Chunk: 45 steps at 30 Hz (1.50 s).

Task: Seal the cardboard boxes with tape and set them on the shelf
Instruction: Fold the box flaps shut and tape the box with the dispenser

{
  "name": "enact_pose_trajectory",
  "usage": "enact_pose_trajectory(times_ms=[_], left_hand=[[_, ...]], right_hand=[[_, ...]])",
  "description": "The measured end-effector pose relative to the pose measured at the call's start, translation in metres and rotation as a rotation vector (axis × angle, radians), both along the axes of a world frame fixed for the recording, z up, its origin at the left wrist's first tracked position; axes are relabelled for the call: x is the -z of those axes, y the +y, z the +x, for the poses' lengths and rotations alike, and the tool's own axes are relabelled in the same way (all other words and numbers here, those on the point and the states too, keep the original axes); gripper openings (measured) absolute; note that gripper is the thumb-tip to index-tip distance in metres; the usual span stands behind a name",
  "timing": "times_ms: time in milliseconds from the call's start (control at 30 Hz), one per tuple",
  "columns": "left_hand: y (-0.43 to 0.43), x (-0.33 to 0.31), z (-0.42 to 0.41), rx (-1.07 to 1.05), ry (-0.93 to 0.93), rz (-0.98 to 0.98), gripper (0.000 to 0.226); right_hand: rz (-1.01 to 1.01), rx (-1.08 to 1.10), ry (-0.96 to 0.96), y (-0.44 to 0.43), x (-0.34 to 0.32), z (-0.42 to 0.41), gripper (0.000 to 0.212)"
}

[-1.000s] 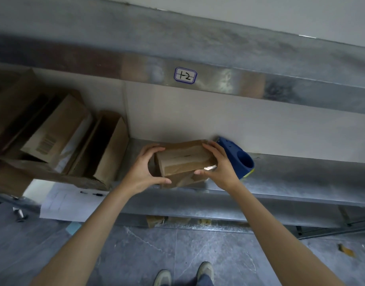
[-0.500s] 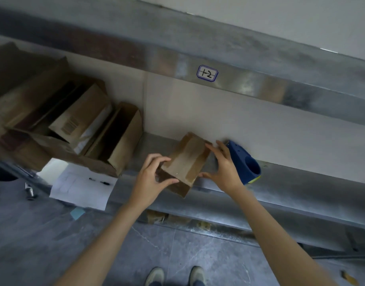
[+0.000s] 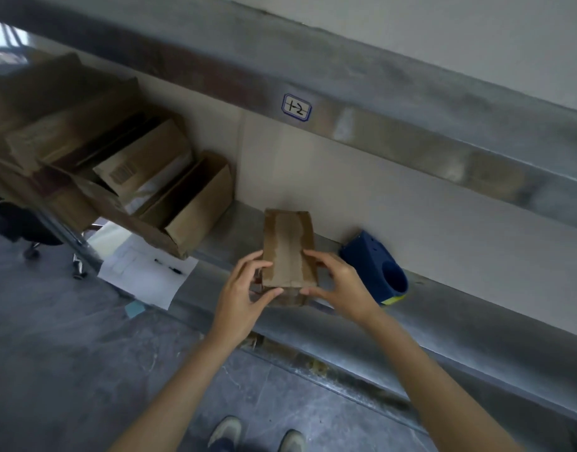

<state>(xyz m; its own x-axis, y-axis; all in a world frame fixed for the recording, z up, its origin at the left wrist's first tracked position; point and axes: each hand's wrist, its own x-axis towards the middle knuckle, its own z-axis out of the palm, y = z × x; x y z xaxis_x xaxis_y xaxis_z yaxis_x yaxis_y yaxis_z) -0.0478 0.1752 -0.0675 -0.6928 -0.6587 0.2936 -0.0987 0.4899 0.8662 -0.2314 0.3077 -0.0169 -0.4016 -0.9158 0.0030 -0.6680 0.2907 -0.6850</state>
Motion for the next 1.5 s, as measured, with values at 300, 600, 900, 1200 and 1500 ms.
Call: enact_pose_trajectory(times_ms=[300, 600, 900, 1200, 1500], left_hand=[[0.042, -0.005, -0.045, -0.158, -0.008, 0.056, 0.037], [0.053, -0.010, -0.054, -0.206, -0.078, 0.061, 0.046], [0.056, -0.025, -0.038, -0.215, -0.371, -0.152, 0.067], [0.059, -0.034, -0.034, -0.242, -0.514, -0.339, 0.075], [0.057, -0.041, -0.031, -0.260, -0.543, -0.337, 0.075]], right_hand=[[-0.136, -0.017, -0.070, 0.007, 0.004, -0.046, 0.038], [-0.050, 0.095, 0.120, 0.039, 0.003, -0.074, 0.043], [0.275, 0.226, 0.216, 0.072, 0.032, -0.097, 0.059], [0.303, 0.071, 0.039, 0.067, 0.037, -0.103, 0.074], [0.370, -0.019, -0.177, 0.054, 0.015, -0.127, 0.098]])
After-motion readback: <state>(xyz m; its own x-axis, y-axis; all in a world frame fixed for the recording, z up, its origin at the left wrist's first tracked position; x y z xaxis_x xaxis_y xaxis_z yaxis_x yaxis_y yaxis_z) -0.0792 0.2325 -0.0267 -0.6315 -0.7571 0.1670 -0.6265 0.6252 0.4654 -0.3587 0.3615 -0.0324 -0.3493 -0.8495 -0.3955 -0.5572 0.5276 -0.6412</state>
